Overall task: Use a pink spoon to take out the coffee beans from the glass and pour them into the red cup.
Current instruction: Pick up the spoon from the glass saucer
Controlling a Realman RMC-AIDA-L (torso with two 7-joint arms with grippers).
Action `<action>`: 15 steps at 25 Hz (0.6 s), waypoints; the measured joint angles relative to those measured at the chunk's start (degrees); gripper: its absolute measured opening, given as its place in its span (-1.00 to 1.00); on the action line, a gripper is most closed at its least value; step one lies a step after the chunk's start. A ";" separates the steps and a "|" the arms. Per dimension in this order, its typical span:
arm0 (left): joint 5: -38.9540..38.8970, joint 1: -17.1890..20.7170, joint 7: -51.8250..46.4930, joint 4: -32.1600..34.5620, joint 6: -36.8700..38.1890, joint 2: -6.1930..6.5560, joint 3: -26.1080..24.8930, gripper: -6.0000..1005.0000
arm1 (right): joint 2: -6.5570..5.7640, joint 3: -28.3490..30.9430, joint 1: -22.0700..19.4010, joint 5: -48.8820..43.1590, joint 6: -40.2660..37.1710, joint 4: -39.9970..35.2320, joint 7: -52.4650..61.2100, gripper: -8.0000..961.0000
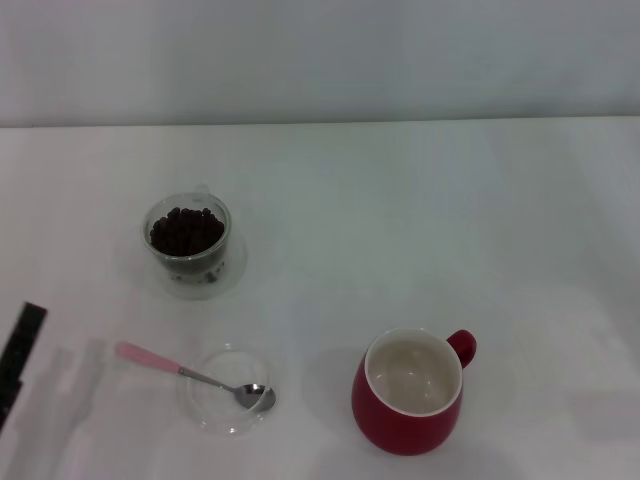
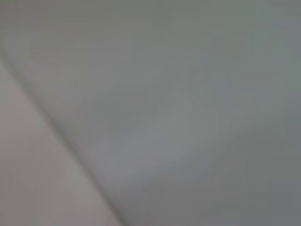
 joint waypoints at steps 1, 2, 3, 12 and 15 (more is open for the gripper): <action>1.12 0.01 -1.34 -0.21 1.68 -0.04 -0.63 0.36 | -0.05 -0.02 0.35 -0.01 0.61 0.00 -0.10 0.41; 2.23 -0.07 -2.38 -0.40 2.96 -0.09 -1.43 0.36 | -0.08 -0.02 0.58 -0.01 1.21 -0.01 -0.19 0.41; 3.53 -0.18 -2.88 -0.63 3.77 -0.12 -2.40 0.36 | -0.13 -0.02 0.80 -0.01 1.78 -0.01 -0.38 0.41; 21.42 -0.69 -5.29 -2.67 12.74 0.07 -17.35 0.36 | -0.04 0.03 1.07 0.00 3.24 -0.05 -2.76 0.41; 24.45 -0.77 -5.97 -2.68 15.25 0.10 -20.08 0.36 | 0.03 0.10 0.76 0.01 3.12 -0.05 -2.82 0.41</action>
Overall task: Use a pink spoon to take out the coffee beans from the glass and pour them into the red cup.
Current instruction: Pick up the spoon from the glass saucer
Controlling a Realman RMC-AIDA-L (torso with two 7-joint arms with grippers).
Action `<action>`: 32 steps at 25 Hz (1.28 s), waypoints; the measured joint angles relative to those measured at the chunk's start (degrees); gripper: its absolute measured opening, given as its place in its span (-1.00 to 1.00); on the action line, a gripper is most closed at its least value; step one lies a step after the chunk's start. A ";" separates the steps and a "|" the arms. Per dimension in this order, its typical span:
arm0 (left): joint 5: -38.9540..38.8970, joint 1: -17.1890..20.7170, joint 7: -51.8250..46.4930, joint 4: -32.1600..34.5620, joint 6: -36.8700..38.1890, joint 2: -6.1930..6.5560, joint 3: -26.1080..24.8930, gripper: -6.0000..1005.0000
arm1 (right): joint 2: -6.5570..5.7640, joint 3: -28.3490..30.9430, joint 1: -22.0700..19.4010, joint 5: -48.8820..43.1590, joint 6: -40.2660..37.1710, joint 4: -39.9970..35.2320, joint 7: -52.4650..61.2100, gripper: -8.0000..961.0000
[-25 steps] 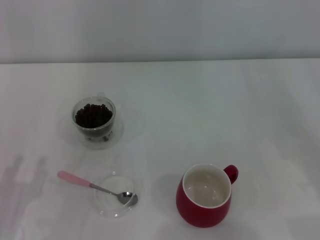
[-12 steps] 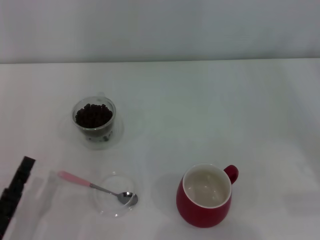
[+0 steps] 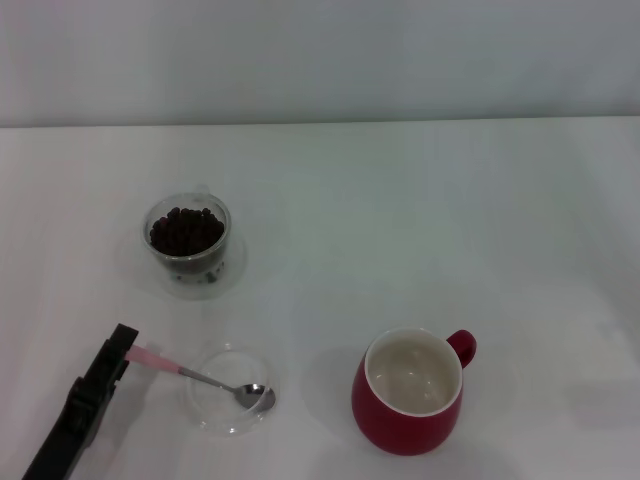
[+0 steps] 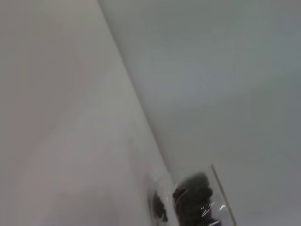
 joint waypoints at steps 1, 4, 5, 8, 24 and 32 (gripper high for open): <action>0.78 -0.09 -0.15 -0.01 0.56 0.02 -0.46 0.36 | -0.01 0.01 -0.10 0.01 -0.03 0.00 -0.02 0.41; 2.15 -0.75 -0.52 0.07 1.49 0.09 -0.98 0.36 | -0.03 0.07 -0.53 0.02 -0.27 0.00 -0.03 0.41; 2.59 -1.13 -0.63 0.21 1.86 0.11 -0.99 0.36 | -0.02 0.10 -0.60 0.02 -0.39 0.00 -0.04 0.41; 3.60 -2.21 -0.81 0.47 2.63 0.13 -1.04 0.36 | 0.08 0.15 -0.72 0.02 -0.48 0.00 -0.05 0.41; 5.00 -2.37 0.70 0.54 2.62 0.07 -1.15 0.36 | 0.35 0.18 -1.21 0.35 -1.35 0.01 -0.07 0.41; 4.90 -2.34 0.98 0.35 2.84 0.11 -1.26 -0.32 | 0.54 0.18 -1.26 0.41 -1.93 0.01 -0.10 0.41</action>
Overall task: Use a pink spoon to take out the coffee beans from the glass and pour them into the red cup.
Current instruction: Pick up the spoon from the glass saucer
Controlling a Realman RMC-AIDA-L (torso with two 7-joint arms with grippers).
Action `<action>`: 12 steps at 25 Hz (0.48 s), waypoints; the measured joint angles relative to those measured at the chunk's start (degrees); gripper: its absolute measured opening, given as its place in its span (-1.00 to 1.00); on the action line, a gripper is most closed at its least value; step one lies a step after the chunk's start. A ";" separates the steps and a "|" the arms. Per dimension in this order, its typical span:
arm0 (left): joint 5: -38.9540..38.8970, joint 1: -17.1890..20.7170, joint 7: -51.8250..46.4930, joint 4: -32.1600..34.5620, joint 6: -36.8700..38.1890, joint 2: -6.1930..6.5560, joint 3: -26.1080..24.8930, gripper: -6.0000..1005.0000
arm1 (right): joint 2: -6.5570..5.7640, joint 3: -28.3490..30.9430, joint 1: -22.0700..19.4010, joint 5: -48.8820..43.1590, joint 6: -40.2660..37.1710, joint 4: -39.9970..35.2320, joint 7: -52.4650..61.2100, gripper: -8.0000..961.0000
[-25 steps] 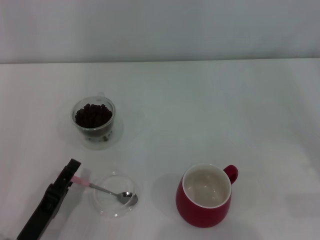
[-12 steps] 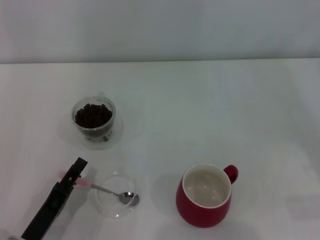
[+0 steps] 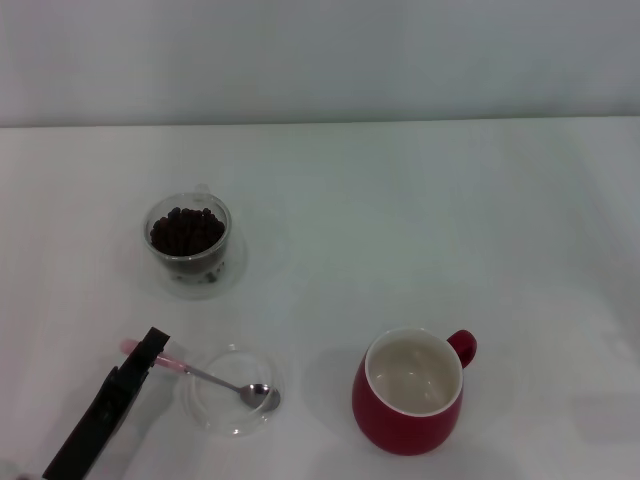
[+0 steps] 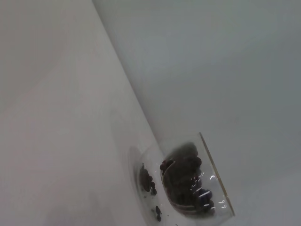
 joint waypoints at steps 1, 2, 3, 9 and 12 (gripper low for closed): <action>-0.04 0.00 0.01 0.06 0.02 0.00 0.00 -0.35 | 0.00 0.00 0.00 0.02 -0.05 0.00 -0.02 0.41; -0.08 0.02 0.01 0.09 0.03 0.00 0.00 -0.37 | 0.00 0.00 0.01 0.03 -0.07 -0.01 -0.04 0.41; -0.19 0.06 0.01 0.12 0.09 -0.01 0.00 -0.40 | 0.01 0.00 0.01 0.04 -0.09 0.00 -0.05 0.41; -0.40 0.16 -0.14 0.19 0.89 0.03 0.00 -0.56 | 0.32 0.00 0.00 0.04 -0.12 -0.27 -0.05 0.41; -0.45 0.18 -0.16 0.29 0.94 0.07 0.00 -0.63 | 0.55 0.00 -0.06 0.05 -0.12 -0.50 -0.49 0.41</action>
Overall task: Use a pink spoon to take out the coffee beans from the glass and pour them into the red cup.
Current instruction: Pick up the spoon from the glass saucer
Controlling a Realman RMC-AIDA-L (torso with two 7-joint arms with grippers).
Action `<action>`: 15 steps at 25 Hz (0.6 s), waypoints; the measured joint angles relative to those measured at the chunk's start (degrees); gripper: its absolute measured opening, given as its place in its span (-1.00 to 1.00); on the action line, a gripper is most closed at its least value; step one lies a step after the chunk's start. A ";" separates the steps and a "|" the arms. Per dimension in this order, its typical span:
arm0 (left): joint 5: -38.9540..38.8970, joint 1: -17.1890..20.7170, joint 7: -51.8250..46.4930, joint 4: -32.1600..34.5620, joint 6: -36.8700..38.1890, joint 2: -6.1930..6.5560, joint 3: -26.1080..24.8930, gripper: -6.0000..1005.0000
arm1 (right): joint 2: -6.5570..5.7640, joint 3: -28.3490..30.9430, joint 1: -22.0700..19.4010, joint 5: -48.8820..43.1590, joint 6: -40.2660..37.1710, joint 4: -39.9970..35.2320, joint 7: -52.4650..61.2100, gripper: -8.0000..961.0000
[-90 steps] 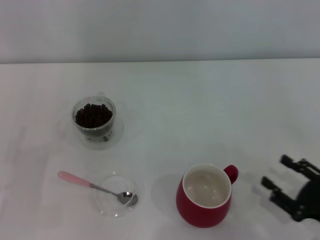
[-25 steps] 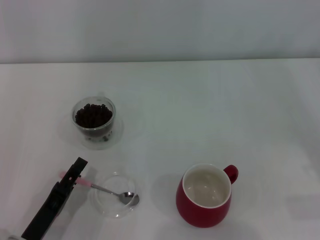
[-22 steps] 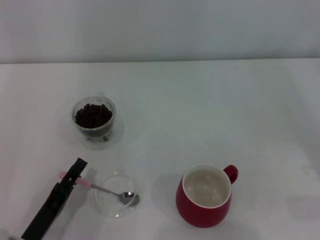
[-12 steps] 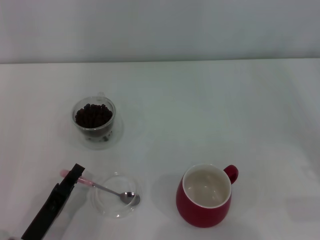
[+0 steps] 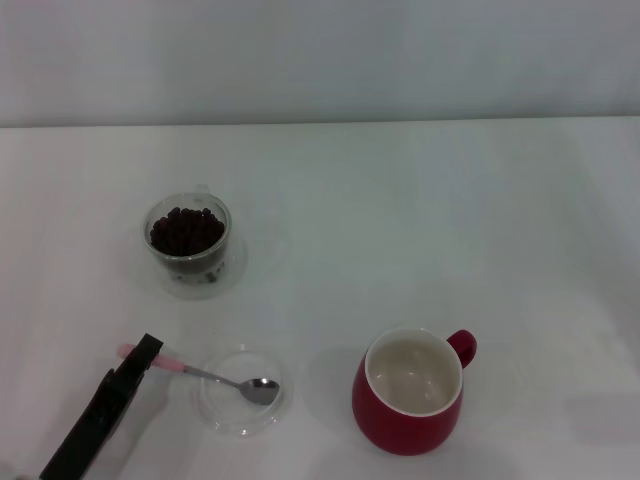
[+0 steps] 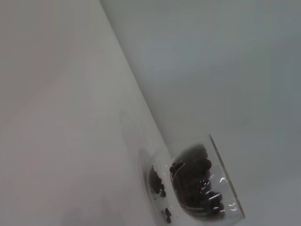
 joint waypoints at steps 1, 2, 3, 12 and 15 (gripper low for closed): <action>0.00 0.00 0.00 0.00 0.00 0.00 0.00 -0.65 | 0.09 0.00 0.00 0.00 0.00 -0.02 -0.35 0.41; -0.03 0.04 0.02 0.19 -0.04 0.01 0.01 -0.67 | 0.21 0.00 -0.01 0.00 0.00 -0.05 -0.71 0.41; -0.05 0.08 0.01 0.33 -0.09 0.03 0.00 -0.70 | 0.35 0.00 -0.02 0.00 0.00 -0.08 -1.03 0.41; 0.71 1.31 -0.10 2.18 -3.19 0.62 -0.19 -0.72 | 1.29 0.00 0.07 -0.03 -1.27 -0.20 -2.69 0.41; 1.22 1.62 -0.12 3.08 -4.35 0.61 -0.19 -0.72 | 1.72 0.00 0.15 -0.03 -1.41 -0.21 -2.71 0.41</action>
